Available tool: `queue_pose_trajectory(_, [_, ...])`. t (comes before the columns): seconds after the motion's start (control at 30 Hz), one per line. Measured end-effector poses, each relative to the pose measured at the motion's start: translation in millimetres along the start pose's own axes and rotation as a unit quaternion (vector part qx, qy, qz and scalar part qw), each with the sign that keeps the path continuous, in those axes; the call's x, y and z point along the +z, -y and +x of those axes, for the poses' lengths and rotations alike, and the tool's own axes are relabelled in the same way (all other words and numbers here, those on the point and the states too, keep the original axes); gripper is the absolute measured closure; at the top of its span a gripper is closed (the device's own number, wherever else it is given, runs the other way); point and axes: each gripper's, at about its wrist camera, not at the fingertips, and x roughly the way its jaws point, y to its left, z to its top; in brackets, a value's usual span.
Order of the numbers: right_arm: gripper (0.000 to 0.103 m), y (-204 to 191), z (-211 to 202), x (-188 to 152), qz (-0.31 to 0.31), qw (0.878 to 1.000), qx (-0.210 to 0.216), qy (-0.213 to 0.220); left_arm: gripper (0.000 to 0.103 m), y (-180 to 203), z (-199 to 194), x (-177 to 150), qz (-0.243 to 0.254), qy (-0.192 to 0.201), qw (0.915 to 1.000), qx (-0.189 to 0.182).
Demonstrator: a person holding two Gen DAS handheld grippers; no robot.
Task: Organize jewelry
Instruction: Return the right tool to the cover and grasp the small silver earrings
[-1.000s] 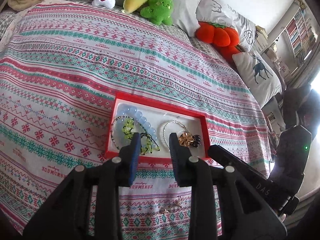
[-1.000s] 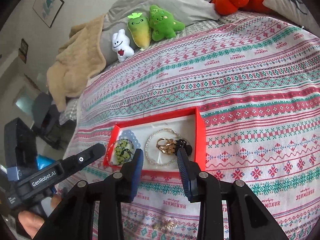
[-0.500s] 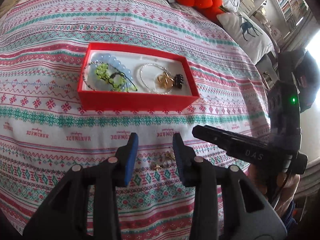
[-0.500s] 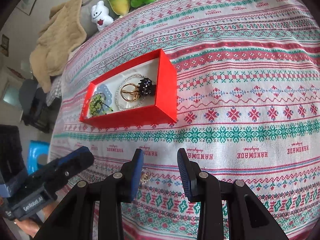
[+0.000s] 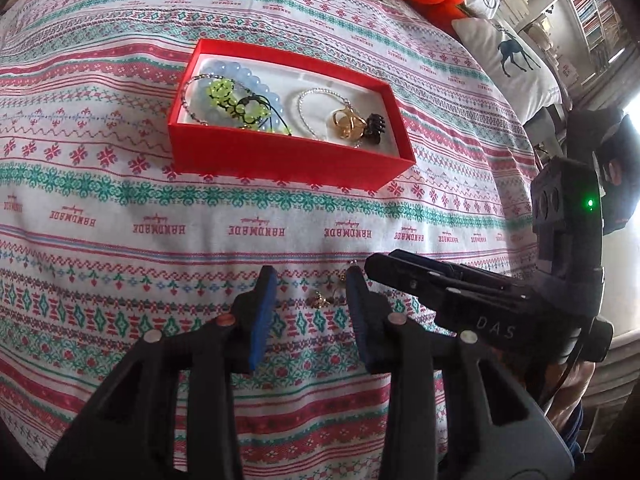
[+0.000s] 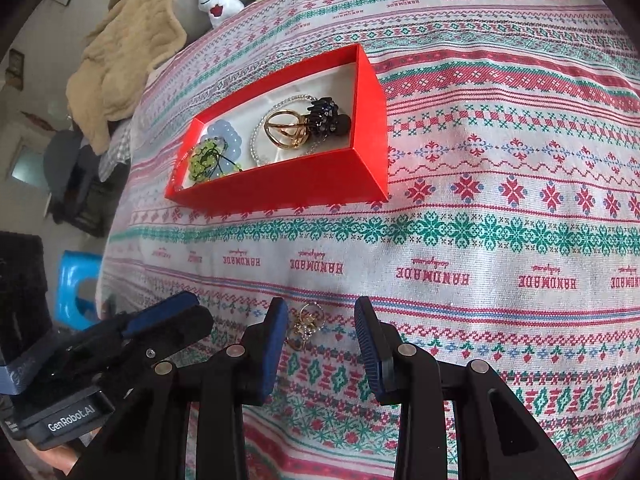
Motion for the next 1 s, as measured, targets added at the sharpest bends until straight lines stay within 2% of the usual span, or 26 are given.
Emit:
queue_pose_trajectory(0.27, [0.067,4.3,7.7,-1.7,0.011,1.0,0.001,-0.006,0.065,-0.7,0.7,-1.1,-0.001,-0.003,1.0,0.002])
queue_pose_trajectory(0.5, [0.07,-13.4,21.6,-5.2,-0.017,1.0,-0.016,-0.007,0.065,0.2,1.3,1.7,0.0,-0.006,1.0,-0.001])
queue_pose_trajectory(0.67, [0.083,-16.4,25.0,-5.4,-0.026,0.999,-0.036,0.002,0.065,-3.4,0.3,2.4,-0.003,-0.006,1.0,-0.001])
queue_pose_trajectory(0.87, [0.091,-22.3,27.3,-4.5,-0.033,0.998,-0.05,0.007,0.065,-3.7,-1.2,2.4,0.0,-0.004,1.0,-0.002])
queue_pose_trajectory(1.0, [0.093,-24.0,27.9,-6.3,-0.032,0.998,-0.048,0.009,0.065,-0.1,-0.5,1.3,0.005,-0.005,1.0,-0.001])
